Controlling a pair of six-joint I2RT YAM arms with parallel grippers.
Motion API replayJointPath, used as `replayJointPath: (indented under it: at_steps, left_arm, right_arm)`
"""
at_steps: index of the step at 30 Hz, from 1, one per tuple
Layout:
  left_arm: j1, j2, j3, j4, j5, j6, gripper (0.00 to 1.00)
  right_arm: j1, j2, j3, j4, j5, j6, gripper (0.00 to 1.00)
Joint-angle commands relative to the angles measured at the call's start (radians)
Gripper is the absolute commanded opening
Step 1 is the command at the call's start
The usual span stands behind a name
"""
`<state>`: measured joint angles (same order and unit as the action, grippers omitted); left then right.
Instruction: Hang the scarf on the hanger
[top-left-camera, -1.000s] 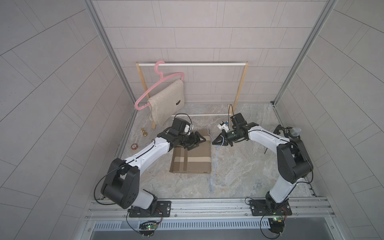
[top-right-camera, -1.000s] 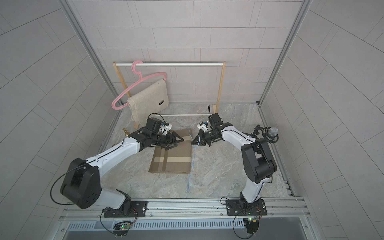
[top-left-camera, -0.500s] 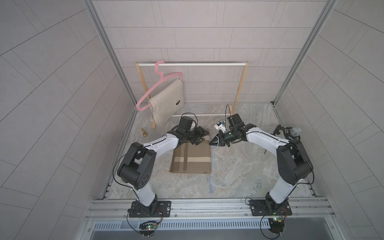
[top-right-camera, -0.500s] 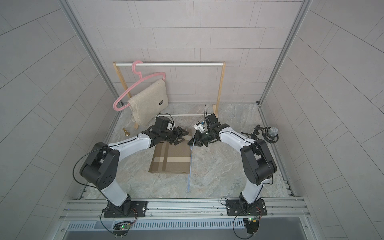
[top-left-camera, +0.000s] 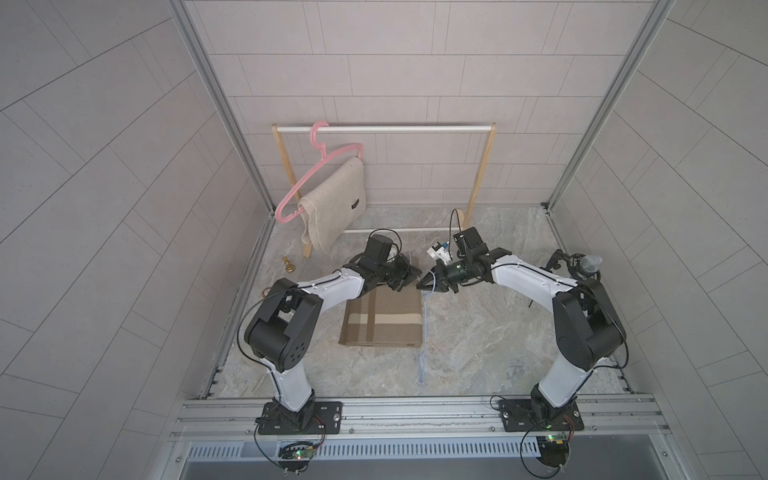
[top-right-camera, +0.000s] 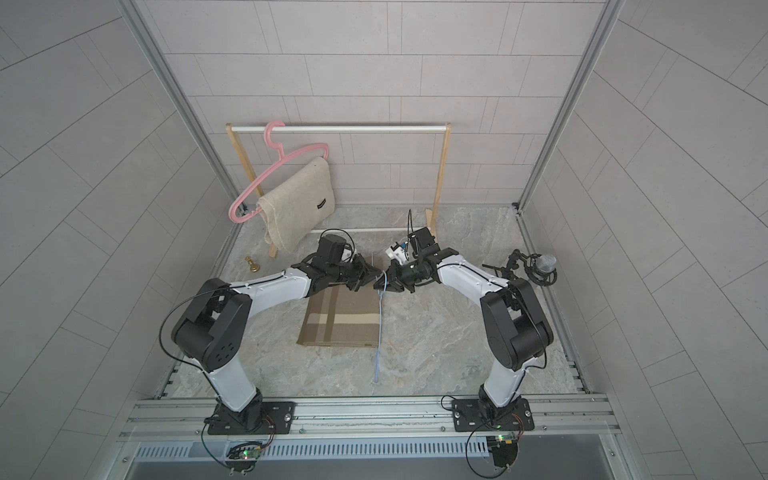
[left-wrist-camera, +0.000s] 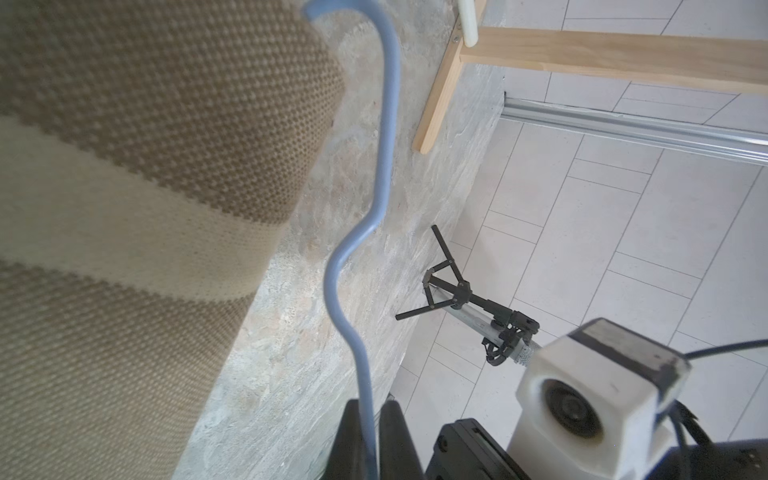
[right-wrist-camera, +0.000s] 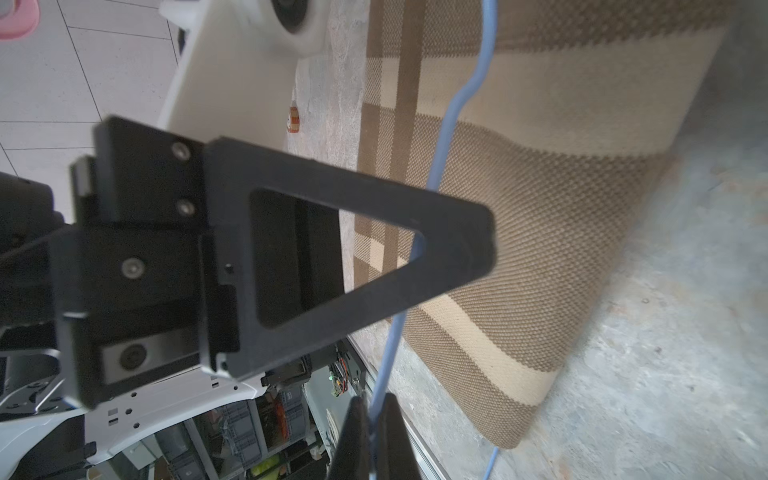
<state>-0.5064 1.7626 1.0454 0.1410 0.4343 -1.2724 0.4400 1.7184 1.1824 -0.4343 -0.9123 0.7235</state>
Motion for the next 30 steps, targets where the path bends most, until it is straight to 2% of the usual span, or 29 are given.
replayJointPath:
  at_steps: [1,5,9,14,18,20,25,28,30]
  left_arm:
    - [-0.004,-0.014,-0.003,0.022,-0.019,0.019,0.00]
    - [-0.004,-0.022,-0.014,0.019,-0.023,0.021,0.00]
    - [-0.004,-0.028,-0.022,0.022,-0.027,0.014,0.00]
    - [-0.004,-0.049,-0.039,0.031,-0.071,-0.027,0.00]
    - [-0.004,-0.068,-0.044,0.046,-0.131,-0.075,0.00]
    - [-0.004,-0.068,-0.036,0.047,-0.151,-0.089,0.00]
    - [-0.004,-0.023,-0.001,0.073,-0.159,-0.136,0.00]
    - [-0.004,0.013,0.035,0.082,-0.158,-0.154,0.00]
    - [-0.004,0.039,0.063,0.086,-0.152,-0.162,0.00]
  right_arm:
    - [-0.024,-0.049,-0.001,0.003,0.064,-0.007,0.11]
    - [-0.072,-0.077,0.005,-0.027,0.087,-0.027,0.26]
    - [-0.119,-0.130,0.005,-0.117,0.169,-0.086,0.42]
    - [-0.133,-0.245,-0.016,-0.221,0.324,-0.156,0.54]
    - [-0.118,-0.422,-0.127,-0.231,0.460,-0.156,0.60]
    - [-0.080,-0.528,-0.195,-0.205,0.544,-0.150,0.64]
    - [0.094,-0.766,-0.406,-0.038,0.718,-0.077,0.70]
    - [0.205,-0.836,-0.503,0.092,0.808,-0.050,0.71]
    - [0.285,-0.827,-0.533,0.151,0.872,-0.063,0.72]
